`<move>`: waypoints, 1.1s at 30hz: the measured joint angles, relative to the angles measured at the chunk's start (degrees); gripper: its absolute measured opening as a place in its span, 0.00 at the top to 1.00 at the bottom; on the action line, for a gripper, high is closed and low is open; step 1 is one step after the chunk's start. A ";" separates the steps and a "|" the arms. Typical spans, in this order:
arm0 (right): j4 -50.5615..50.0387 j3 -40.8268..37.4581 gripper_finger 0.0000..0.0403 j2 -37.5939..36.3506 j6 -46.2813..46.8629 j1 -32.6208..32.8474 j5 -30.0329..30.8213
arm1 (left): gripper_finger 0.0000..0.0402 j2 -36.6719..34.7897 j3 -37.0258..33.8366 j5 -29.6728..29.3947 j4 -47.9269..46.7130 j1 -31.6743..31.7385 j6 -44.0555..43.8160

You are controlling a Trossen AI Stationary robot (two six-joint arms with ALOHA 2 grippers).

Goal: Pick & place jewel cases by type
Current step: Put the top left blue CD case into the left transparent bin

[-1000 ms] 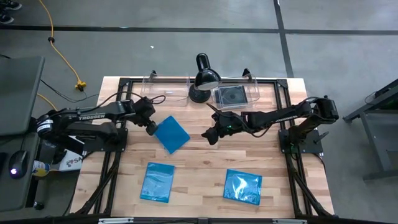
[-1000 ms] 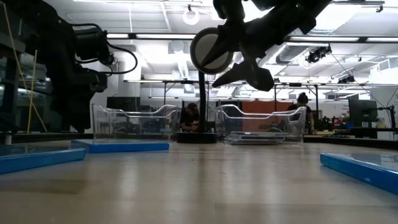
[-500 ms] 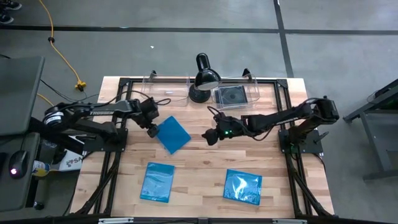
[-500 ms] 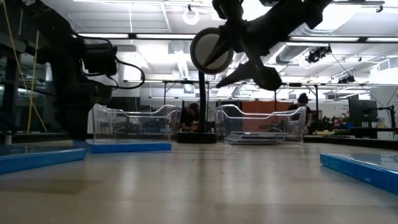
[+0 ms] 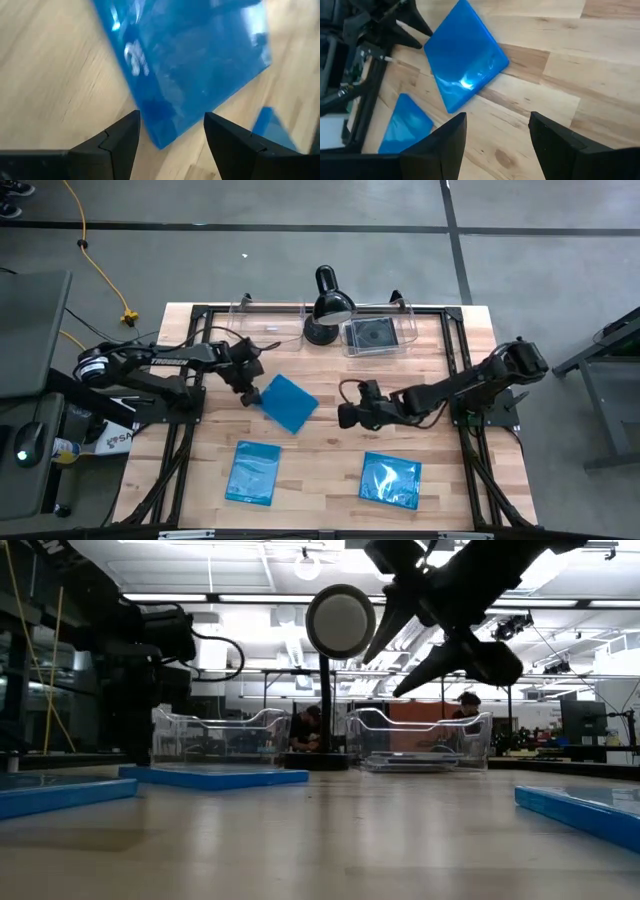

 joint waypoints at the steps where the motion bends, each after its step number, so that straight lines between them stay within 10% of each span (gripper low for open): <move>1: 0.16 0.00 0.51 0.32 0.83 0.31 0.40 | 0.46 0.00 0.00 0.67 0.82 -0.56 0.02; 17: 25.57 0.00 0.51 18.69 7.68 -0.23 -6.96 | 0.46 -0.26 0.33 -13.73 5.25 -14.58 -6.71; 33: 23.63 0.00 0.51 19.31 6.34 -4.31 -6.48 | 0.46 -0.24 0.28 -21.63 4.83 -14.48 -8.39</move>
